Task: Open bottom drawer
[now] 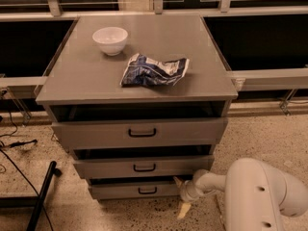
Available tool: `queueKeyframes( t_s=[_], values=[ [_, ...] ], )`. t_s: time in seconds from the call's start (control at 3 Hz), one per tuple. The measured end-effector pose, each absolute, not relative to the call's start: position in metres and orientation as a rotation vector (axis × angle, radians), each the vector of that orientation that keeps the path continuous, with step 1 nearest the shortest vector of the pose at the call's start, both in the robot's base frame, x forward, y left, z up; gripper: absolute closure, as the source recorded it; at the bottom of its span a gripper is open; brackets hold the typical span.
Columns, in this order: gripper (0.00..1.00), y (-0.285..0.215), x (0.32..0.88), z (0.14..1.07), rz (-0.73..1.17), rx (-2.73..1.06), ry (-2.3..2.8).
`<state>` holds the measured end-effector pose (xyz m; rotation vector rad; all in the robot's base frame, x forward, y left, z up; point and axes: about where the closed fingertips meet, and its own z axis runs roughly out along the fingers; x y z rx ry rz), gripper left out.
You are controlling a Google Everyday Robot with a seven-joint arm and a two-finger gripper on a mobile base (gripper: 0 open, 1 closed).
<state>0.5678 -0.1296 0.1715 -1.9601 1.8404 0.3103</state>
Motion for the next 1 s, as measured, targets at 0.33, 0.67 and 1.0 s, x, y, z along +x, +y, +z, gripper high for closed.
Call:
queueKeyframes(
  t_s=[0.33, 0.67, 1.0],
  values=[
    [0.0, -0.129, 0.567, 0.171, 0.312, -1.967, 1.848],
    [0.0, -0.128, 0.565, 0.17, 0.32, -1.999, 1.879],
    [0.0, -0.125, 0.556, 0.168, 0.367, -2.035, 1.945]
  ],
)
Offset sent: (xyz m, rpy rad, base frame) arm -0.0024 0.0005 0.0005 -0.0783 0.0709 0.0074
